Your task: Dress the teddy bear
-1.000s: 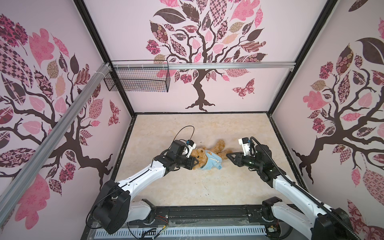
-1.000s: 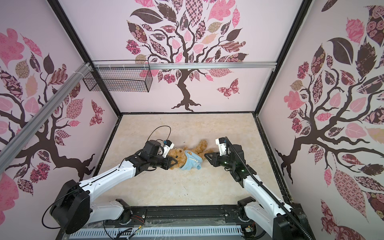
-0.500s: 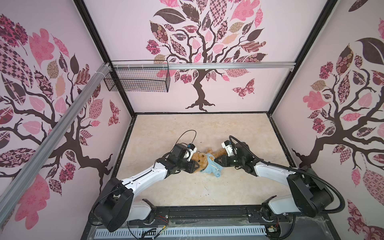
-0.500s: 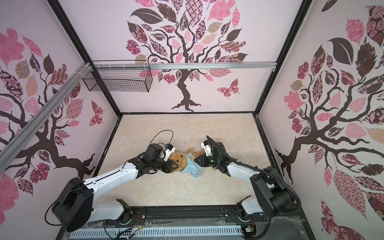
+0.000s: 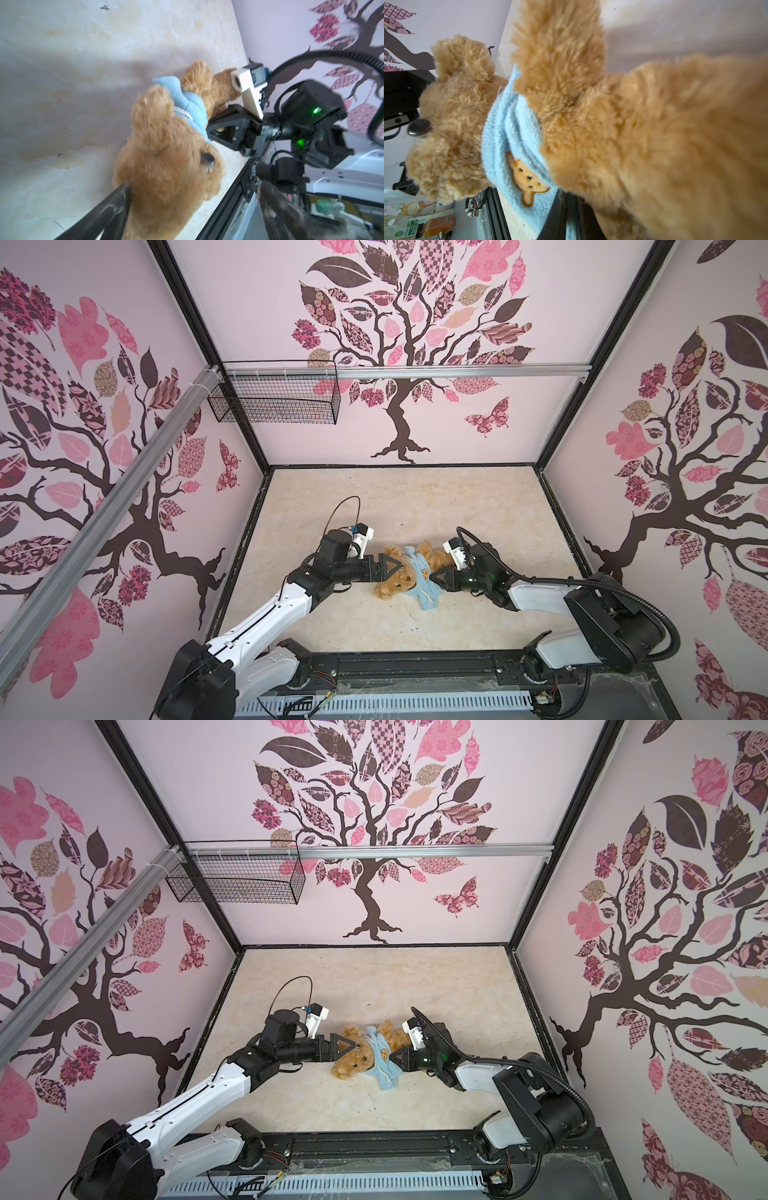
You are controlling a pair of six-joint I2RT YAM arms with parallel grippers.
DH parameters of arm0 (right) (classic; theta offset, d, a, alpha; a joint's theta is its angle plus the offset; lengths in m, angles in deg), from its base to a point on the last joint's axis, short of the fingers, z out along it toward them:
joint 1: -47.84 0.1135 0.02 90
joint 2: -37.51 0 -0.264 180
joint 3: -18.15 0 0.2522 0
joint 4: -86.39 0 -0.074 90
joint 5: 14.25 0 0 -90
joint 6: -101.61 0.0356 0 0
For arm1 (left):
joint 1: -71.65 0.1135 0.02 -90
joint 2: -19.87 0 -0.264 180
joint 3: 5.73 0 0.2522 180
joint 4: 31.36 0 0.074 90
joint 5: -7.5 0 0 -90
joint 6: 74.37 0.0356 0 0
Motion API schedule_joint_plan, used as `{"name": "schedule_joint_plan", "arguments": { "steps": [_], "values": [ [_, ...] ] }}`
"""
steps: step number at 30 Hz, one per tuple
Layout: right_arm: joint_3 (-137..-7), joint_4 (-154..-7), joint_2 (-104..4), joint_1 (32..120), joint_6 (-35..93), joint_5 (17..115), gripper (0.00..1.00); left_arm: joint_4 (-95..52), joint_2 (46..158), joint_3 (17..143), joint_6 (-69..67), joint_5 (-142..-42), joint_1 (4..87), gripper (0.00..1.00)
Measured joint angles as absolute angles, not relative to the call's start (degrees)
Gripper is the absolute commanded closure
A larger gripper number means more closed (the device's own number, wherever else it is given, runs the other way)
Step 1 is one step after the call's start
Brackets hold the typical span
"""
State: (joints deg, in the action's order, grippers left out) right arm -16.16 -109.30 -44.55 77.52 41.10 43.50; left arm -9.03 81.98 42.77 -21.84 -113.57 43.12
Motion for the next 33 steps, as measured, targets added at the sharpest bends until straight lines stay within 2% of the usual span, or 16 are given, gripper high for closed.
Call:
{"name": "schedule_joint_plan", "arguments": {
  "steps": [2, 4, 10, 14, 17, 22, 24, 28, 33],
  "values": [
    [-15.51, -110.33, -44.59, 77.69, 41.21, 43.5, 0.89, -10.07, 84.67, 43.08, -23.57, -114.8, 44.41, 0.03],
    [-15.09, -111.0, -44.59, 77.78, 41.21, 43.57, 0.89, -9.64, 88.51, 44.15, -24.73, -116.15, 44.56, 0.07],
    [-13.65, -112.97, -44.42, 78.32, 41.24, 44.33, 0.9, -9.33, 99.92, 49.22, -29.23, -120.81, 44.76, 0.34],
    [-13.19, -113.63, -44.38, 78.5, 41.24, 44.75, 0.89, -9.83, 102.2, 49.33, -31.72, -122.29, 44.98, 0.51],
    [-13.17, -113.28, -43.85, 78.52, 41.21, 45.08, 0.84, -9.81, 102.37, 49.33, -31.87, -122.86, 45.04, 0.61],
    [-14.0, -106.17, -38.19, 78.7, 40.12, 47.15, 0.73, -8.98, 102.44, 49.33, -29.6, -123.39, 44.82, 0.9],
    [-14.57, -102.41, -34.41, 78.78, 39.33, 48.57, 0.69, -8.52, 102.55, 49.33, -27.76, -123.13, 44.61, 0.99],
    [-15.95, -97.28, -27.17, 78.78, 38.42, 50.85, 0.66, -7.5, 102.65, 49.46, -24.38, -122.36, 43.91, 1.0],
    [-21.43, -94.37, -27.22, 78.78, 38.18, 51.04, 0.67, -6.1, 102.65, 50.46, -21.25, -121.14, 42.42, 1.0]
  ]
}}
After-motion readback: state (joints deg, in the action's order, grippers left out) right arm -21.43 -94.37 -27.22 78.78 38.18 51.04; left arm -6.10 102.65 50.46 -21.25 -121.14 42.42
